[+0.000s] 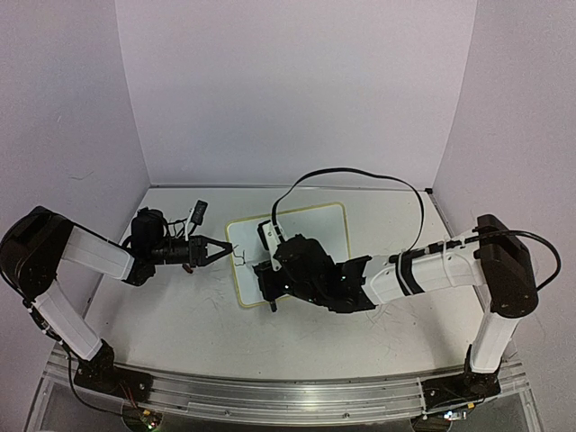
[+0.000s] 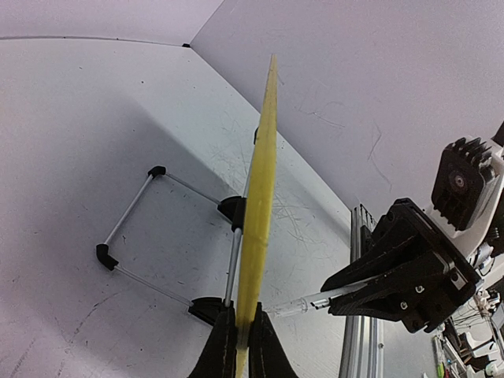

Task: Write a sentence on the whiteboard

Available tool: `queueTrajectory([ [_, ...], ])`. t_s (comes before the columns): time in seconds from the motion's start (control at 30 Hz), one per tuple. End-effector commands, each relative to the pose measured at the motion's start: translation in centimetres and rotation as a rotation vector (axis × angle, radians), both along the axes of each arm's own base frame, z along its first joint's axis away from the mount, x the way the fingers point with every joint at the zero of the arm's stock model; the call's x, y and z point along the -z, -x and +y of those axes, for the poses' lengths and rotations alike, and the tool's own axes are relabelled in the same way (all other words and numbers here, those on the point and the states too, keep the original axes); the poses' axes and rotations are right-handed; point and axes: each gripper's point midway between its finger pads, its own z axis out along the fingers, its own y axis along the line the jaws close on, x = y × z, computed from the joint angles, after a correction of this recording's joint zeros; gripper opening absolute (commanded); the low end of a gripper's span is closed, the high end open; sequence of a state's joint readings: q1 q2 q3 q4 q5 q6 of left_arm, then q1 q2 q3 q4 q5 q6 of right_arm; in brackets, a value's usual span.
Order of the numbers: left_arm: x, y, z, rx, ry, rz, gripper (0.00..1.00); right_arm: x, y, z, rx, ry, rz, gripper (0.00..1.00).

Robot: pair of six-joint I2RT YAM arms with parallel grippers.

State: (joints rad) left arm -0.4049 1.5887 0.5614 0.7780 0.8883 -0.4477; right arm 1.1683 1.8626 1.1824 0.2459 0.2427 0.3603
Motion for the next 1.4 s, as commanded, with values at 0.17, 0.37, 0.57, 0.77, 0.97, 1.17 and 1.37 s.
queueTrajectory([
  [0.17, -1.0, 1.3, -0.5, 0.064, 0.028, -0.002, 0.0, -1.7, -0.8, 0.1, 0.03, -0.006, -0.051, 0.0],
  [0.37, -0.9, 1.4, -0.5, 0.064, 0.026, 0.0, 0.0, -2.2, -1.2, 0.2, 0.035, -0.011, -0.066, 0.0],
  [0.57, -1.0, 1.4, -0.5, 0.065, 0.027, -0.001, 0.0, -2.5, -1.5, 0.3, 0.037, -0.018, -0.075, 0.0],
  [0.77, -1.0, 1.4, -0.5, 0.065, 0.028, -0.003, 0.0, -3.0, -1.8, 0.3, 0.042, -0.025, -0.085, 0.0],
  [0.97, -1.1, 1.4, -0.5, 0.066, 0.029, -0.003, 0.0, -3.1, -2.2, 0.1, 0.057, -0.023, -0.091, 0.0],
  [1.17, -1.1, 1.3, -0.6, 0.067, 0.029, -0.002, 0.0, -3.3, -2.5, -0.3, 0.08, -0.023, -0.097, 0.0],
  [1.37, -1.0, 1.3, -0.6, 0.066, 0.028, 0.0, 0.0, -3.2, -2.6, -0.7, 0.099, -0.018, -0.096, 0.0],
])
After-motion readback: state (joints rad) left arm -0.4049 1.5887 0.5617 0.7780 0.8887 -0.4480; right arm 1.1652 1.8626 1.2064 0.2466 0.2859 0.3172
